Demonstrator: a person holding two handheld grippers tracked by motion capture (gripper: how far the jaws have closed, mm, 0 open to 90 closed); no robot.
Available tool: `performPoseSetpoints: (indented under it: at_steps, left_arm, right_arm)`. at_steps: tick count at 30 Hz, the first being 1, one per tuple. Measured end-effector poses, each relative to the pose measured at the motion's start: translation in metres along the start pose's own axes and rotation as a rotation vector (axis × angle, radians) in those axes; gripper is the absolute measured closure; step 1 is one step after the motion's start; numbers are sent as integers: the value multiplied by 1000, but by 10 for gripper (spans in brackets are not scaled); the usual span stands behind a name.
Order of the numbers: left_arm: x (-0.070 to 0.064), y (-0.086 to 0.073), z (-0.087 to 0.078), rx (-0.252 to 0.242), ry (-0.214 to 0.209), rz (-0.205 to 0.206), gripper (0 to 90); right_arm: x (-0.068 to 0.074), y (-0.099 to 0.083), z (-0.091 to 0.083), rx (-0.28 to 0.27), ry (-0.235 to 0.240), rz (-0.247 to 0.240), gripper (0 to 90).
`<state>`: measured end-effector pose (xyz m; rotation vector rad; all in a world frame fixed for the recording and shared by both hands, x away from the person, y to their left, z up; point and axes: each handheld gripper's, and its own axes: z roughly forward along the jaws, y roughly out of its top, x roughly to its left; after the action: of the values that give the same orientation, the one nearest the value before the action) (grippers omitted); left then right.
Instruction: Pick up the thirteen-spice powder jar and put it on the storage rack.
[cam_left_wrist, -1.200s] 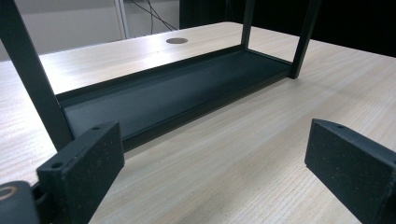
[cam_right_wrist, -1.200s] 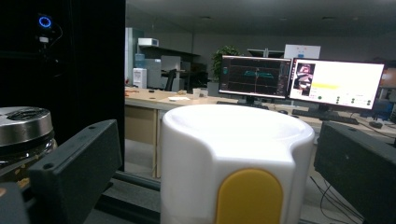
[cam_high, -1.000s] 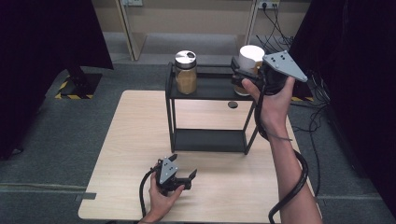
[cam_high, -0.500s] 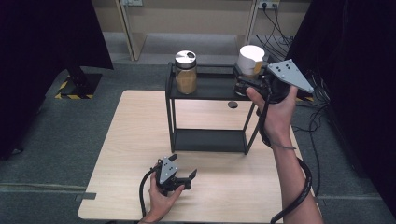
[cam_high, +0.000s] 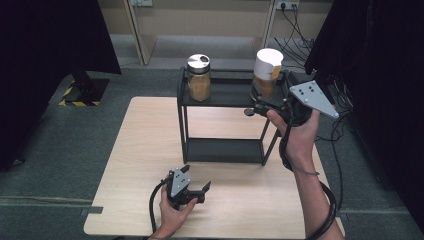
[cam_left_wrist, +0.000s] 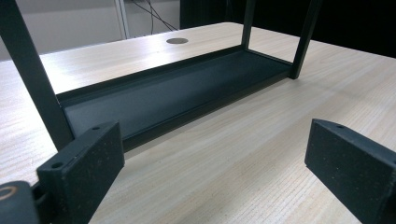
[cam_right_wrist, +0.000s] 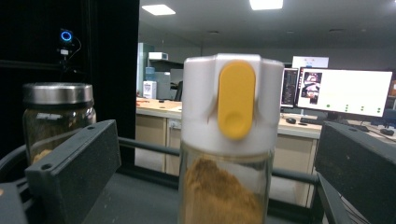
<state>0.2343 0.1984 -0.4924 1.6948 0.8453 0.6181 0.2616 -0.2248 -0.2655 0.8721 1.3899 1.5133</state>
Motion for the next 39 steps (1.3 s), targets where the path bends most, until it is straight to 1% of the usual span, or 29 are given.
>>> performPoseSetpoints:
  at_steps: [4,10,13,16,25,39]
  left_arm:
    - [0,0,0,0,0,4,38]
    - [0,0,0,0,-1,1,38]
    - [0,0,0,-1,-1,1,38]
    - [0,0,0,0,-1,1,38]
    - [0,0,0,0,0,3,38]
    - [0,0,0,-2,1,3,38]
  right_arm:
    - [0,-9,-6,-1,4,4,4]
    - [-2,-20,-14,-25,20,16,4]
    - [-2,-25,-18,-20,25,9,4]
    - [-3,-32,-22,-19,27,14,4]
    - [-4,-56,-37,-14,30,9,4]
    - [5,-93,-56,13,43,-22,4]
